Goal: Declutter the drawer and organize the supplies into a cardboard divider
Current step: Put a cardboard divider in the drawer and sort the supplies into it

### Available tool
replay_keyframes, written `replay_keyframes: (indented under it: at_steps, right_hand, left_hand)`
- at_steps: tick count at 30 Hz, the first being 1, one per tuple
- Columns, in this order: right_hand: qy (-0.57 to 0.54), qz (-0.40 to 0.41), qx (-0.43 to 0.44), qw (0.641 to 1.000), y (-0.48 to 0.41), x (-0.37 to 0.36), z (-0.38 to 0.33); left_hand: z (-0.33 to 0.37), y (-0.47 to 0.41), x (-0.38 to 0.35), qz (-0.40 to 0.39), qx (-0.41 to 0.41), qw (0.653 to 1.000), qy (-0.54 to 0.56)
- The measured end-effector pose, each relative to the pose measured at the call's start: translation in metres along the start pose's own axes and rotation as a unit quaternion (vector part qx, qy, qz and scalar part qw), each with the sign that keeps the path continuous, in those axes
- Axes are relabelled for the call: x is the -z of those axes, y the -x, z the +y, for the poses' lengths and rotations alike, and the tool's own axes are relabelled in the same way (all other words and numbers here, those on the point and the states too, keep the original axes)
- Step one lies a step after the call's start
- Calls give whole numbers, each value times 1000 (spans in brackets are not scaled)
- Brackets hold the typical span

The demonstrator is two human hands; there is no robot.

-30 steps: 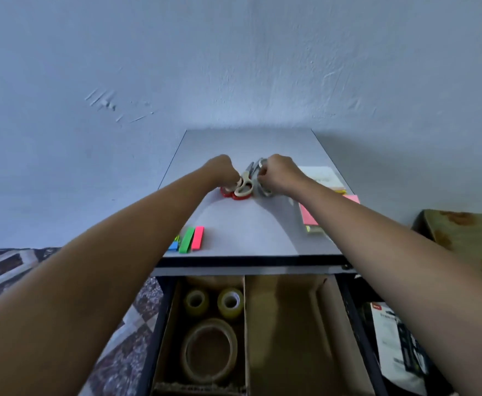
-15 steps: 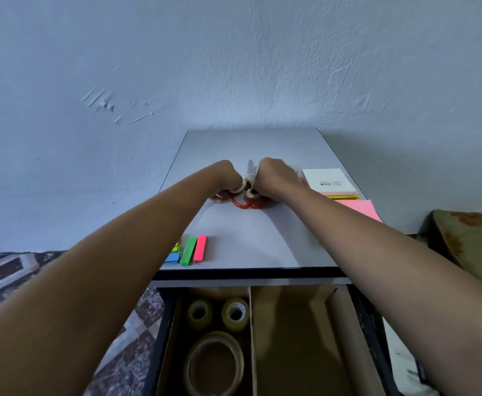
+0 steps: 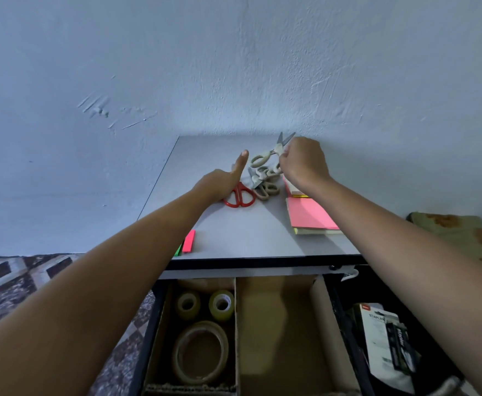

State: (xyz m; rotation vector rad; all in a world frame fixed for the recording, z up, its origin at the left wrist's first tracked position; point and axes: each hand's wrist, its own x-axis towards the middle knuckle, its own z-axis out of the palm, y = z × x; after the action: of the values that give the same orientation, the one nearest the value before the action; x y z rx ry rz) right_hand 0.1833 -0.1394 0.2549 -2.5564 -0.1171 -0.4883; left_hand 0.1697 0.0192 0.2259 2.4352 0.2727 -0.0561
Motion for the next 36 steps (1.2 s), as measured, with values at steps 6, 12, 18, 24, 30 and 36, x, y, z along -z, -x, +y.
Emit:
replay_keyframes:
  at_steps: [6, 12, 18, 24, 30, 36]
  right_hand:
    - [-46, 43, 39, 997, 21, 9, 10]
    - [-269, 14, -19, 963, 50, 8, 10]
    - [-449, -17, -110, 887, 75, 15, 10]
    - [-463, -45, -143, 874, 100, 20, 16]
    - [-520, -78, -186, 830, 112, 25, 19]
    - [-589, -125, -192, 775, 129, 34, 12]
  left_hand:
    - [-9, -2, -4, -17, 1, 994, -109]
    - [-2, 0, 0, -10, 71, 997, 8]
    - [-4, 14, -1, 11, 51, 998, -20]
    - [-4, 27, -13, 45, 8, 995, -91]
    - [-6, 25, -3, 83, 34, 995, -52]
    - [-5, 44, 29, 46, 79, 958, 272]
